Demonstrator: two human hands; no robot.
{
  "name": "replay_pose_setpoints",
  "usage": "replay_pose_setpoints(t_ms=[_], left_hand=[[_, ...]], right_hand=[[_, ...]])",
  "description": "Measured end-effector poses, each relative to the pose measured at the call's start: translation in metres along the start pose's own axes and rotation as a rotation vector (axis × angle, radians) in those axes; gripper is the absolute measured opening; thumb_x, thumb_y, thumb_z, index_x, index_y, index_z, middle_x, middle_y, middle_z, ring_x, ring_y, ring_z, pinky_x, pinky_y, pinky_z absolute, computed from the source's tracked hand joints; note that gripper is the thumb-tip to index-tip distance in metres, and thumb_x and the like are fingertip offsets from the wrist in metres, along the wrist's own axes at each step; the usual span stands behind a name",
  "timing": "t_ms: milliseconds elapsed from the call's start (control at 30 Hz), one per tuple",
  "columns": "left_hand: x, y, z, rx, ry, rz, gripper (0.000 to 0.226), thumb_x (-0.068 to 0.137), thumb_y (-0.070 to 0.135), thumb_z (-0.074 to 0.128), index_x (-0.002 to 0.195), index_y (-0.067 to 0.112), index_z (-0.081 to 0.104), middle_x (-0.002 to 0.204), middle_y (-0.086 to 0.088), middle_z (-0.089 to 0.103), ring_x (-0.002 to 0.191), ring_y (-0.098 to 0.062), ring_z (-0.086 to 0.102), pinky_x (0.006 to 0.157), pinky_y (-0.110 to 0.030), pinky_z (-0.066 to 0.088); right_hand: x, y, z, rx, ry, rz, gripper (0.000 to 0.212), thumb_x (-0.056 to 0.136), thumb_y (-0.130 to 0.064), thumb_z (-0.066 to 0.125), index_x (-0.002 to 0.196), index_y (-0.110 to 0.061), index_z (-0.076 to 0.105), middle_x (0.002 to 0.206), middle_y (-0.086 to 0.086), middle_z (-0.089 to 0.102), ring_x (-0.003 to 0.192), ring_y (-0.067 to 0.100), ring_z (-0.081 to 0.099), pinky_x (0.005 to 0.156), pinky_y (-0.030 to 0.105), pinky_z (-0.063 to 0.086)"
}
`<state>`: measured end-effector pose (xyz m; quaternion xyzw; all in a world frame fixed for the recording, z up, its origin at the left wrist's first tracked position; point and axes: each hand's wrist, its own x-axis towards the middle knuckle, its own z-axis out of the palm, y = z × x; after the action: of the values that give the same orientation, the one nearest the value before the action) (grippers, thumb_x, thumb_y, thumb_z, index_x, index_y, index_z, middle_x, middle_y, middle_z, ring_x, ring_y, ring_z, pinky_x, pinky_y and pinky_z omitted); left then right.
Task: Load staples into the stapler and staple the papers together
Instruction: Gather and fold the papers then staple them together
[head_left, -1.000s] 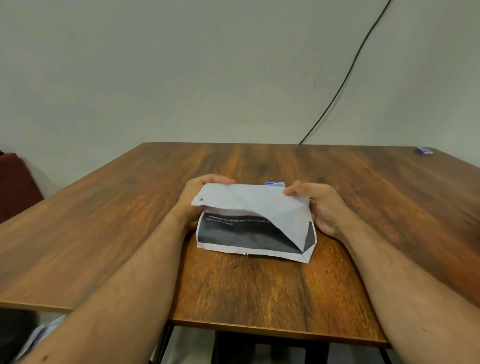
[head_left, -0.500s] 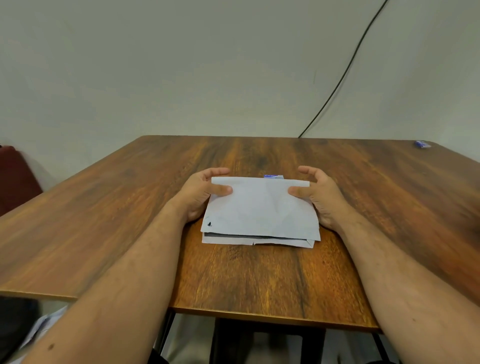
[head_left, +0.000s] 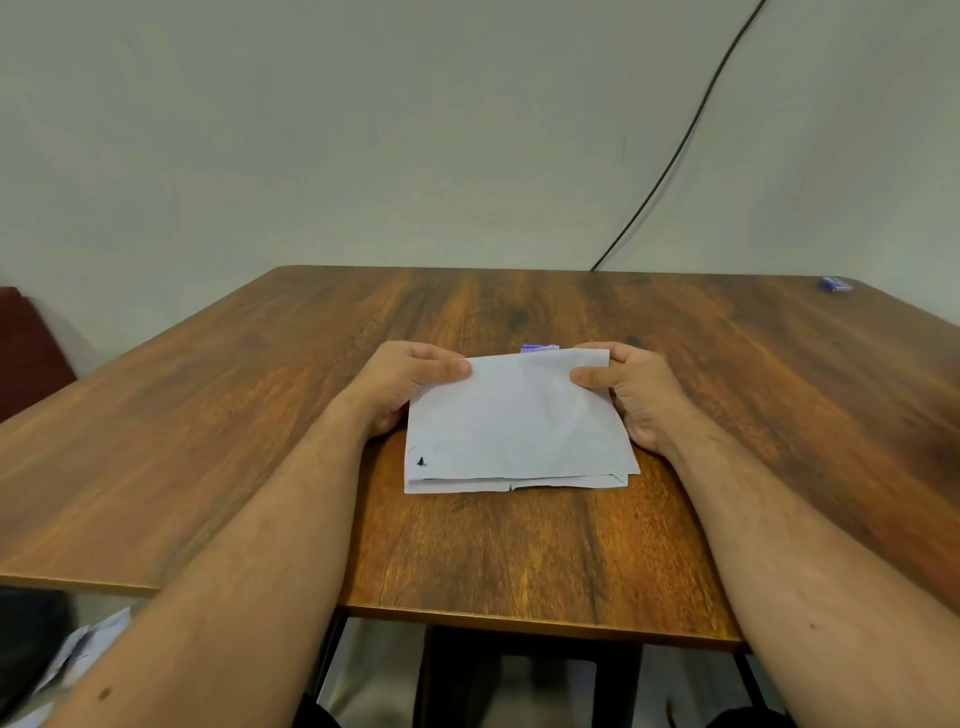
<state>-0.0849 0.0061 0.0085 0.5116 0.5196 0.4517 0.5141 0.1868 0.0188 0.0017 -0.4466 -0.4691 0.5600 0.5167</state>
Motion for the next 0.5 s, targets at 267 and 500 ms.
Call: replay_pose_setpoints(t_ms=[267,500], left_hand=[[0.0017,-0.002,0.001,0.062,-0.012,0.055,0.02,0.083,0.013,0.079,0.102,0.006,0.075,0.104,-0.013,0.078,0.09,-0.03,0.075,0.082,-0.045,0.061],[0.0019,-0.0006,0.0036,0.074,0.017,0.058,0.01,0.085,0.01,0.076,0.095,0.01,0.075,0.102,-0.013,0.078,0.091,-0.032,0.075,0.086,-0.05,0.061]], right_hand=[[-0.0001,-0.0001,-0.0009,-0.083,-0.146,-0.014,0.029,0.089,-0.015,0.073,0.116,-0.005,0.068,0.106,0.018,0.077,0.093,0.033,0.074,0.085,0.046,0.06],[-0.0025,0.001,0.0042,-0.101,-0.054,-0.027,0.026,0.082,0.006,0.073,0.108,0.004,0.07,0.1,0.025,0.075,0.079,0.034,0.072,0.067,0.039,0.063]])
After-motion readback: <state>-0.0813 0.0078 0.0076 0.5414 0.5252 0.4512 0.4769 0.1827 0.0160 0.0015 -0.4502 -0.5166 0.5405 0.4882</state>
